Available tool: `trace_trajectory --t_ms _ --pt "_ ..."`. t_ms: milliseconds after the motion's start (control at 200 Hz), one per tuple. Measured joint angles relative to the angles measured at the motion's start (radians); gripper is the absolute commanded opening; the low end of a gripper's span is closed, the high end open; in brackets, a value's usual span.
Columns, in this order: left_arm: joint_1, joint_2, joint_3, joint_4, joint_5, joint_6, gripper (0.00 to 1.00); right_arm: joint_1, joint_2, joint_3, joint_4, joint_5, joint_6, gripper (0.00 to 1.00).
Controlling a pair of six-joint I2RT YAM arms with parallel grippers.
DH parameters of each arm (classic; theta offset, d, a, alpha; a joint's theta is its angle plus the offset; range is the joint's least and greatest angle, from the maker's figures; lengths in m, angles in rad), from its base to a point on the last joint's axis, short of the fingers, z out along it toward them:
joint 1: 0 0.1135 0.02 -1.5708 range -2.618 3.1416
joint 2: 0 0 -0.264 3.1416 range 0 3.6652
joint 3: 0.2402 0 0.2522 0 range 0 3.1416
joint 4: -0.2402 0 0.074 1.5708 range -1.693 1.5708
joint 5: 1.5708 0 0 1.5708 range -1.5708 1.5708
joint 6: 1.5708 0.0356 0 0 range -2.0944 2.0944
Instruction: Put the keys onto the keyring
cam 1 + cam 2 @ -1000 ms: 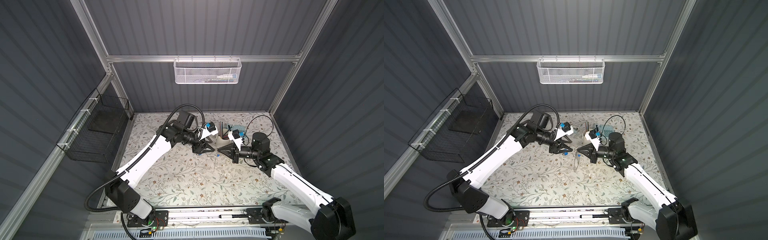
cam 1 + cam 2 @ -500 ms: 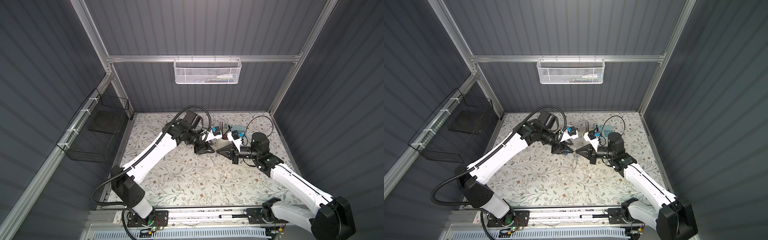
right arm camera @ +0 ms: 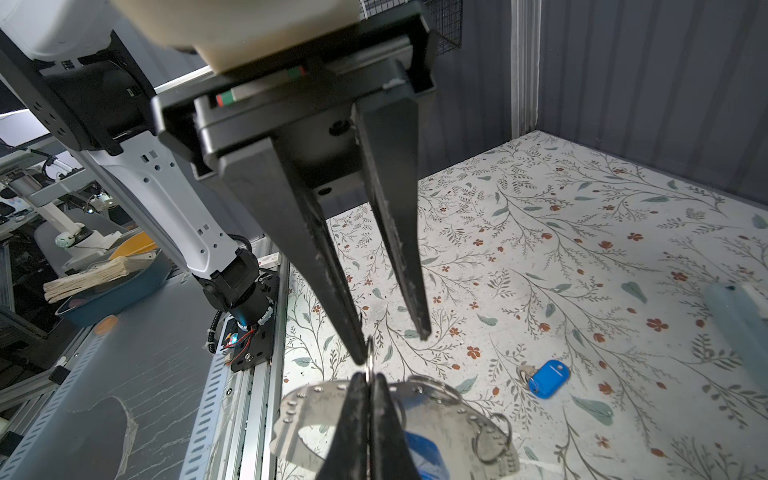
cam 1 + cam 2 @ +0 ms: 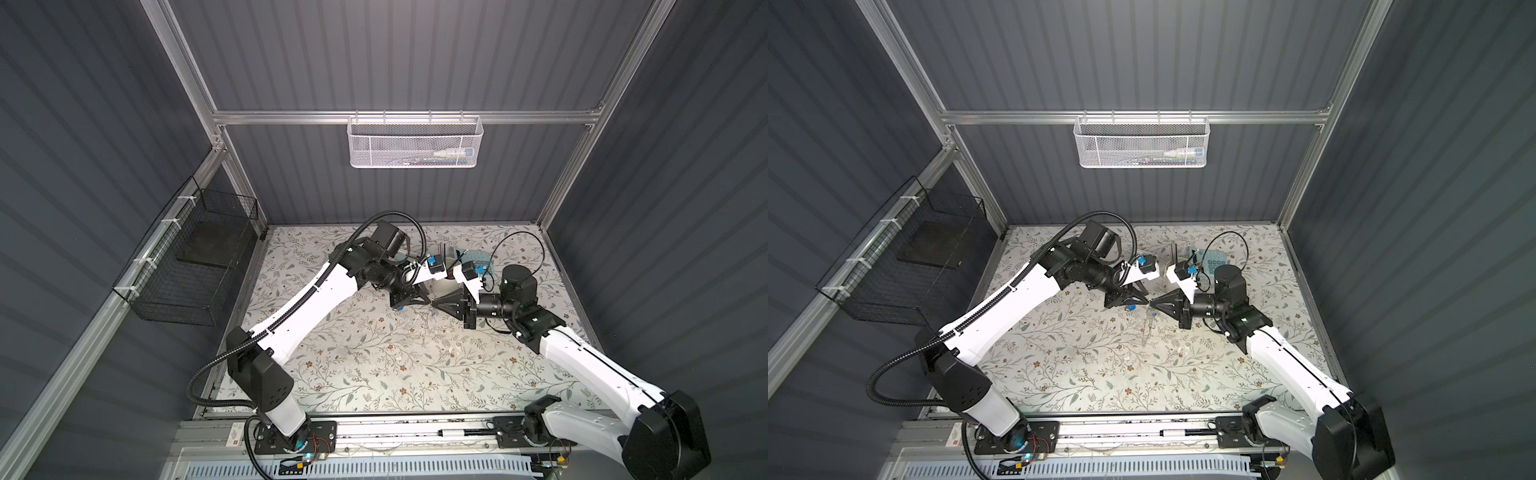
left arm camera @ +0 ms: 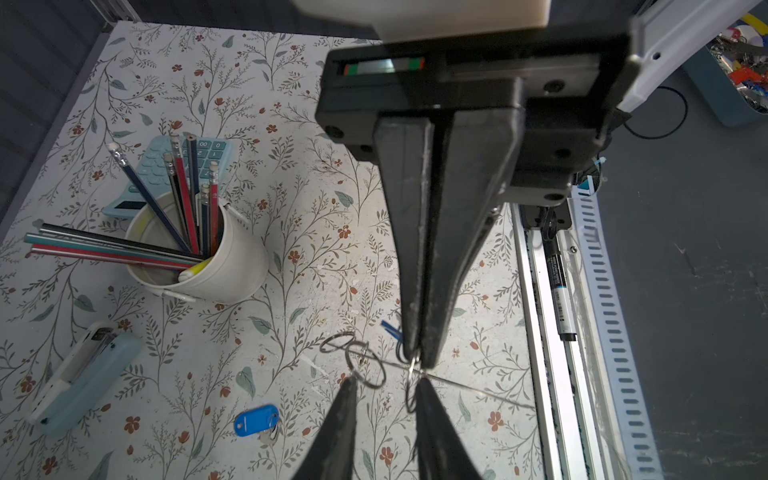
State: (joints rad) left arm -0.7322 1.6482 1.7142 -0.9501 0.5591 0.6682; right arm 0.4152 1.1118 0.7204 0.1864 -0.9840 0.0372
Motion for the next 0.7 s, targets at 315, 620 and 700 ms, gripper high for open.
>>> trace_trajectory --t_ms 315,620,700 --pt "-0.007 0.002 0.003 -0.002 0.021 0.006 0.10 0.005 0.000 0.000 0.000 0.001 0.000 0.00" --pt "-0.013 -0.001 -0.005 -0.009 0.038 0.000 0.00 0.005 -0.002 0.000 -0.004 0.002 0.000 0.01" --pt "-0.013 -0.021 -0.038 0.029 0.042 -0.028 0.00 0.005 -0.004 0.000 -0.007 0.006 0.003 0.04"
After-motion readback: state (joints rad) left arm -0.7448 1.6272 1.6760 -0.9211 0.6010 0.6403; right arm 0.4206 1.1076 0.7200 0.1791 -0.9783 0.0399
